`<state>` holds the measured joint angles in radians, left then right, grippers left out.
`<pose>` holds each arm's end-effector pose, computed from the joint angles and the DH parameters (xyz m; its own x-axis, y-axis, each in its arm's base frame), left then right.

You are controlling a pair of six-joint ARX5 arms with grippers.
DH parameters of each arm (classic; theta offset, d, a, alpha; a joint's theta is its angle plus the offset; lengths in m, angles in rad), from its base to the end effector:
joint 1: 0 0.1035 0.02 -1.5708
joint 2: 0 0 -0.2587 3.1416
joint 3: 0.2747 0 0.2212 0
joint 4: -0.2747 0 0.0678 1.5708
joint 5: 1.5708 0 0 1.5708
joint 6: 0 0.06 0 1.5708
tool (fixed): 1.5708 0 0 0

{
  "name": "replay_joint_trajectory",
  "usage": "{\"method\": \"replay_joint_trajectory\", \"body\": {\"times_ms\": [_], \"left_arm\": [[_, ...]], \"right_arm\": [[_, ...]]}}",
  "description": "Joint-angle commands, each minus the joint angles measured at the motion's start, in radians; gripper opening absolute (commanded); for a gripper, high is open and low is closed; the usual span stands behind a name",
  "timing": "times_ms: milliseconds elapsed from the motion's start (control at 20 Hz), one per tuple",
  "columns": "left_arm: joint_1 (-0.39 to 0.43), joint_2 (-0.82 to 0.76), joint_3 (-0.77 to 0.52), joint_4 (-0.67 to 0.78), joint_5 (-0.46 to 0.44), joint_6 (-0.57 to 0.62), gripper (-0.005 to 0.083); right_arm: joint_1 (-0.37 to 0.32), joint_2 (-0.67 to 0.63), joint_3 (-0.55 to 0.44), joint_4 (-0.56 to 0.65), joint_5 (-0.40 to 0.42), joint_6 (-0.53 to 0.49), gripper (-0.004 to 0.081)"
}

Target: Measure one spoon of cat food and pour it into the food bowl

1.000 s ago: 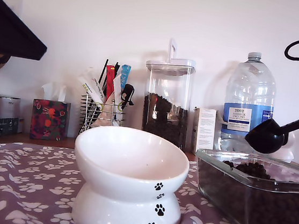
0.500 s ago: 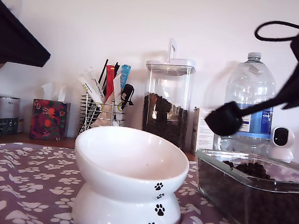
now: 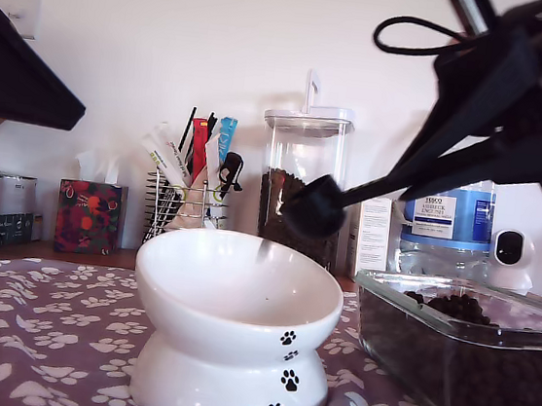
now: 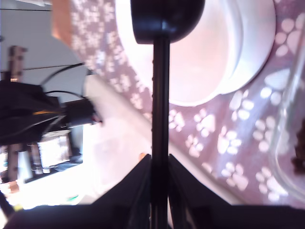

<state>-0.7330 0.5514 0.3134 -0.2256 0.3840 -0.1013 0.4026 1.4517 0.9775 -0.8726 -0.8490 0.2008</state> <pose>0.0824 -0.1044 0.1919 0.3657 -0.8333 -0.4146 0.8313 0.4927 -0.2571 0.1939 0.1315 0.2118 -0.1591 0.7481 -0.6442 -0.2251 0.6079 0.7615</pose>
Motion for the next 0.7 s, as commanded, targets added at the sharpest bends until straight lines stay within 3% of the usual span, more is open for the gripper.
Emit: {"method": "replay_joint_trajectory", "body": {"times_ms": [0,650], "left_arm": [[-0.003,-0.008,-0.002,-0.002,-0.001,0.005,-0.0019],[-0.003,-0.089,0.0,-0.067,-0.002,0.003,-0.0019]], "right_arm": [[0.04,0.011,-0.01,0.039,0.047,0.024,-0.0012],[0.288,0.011,0.052,0.093,0.578,0.06,-0.0012]]}}
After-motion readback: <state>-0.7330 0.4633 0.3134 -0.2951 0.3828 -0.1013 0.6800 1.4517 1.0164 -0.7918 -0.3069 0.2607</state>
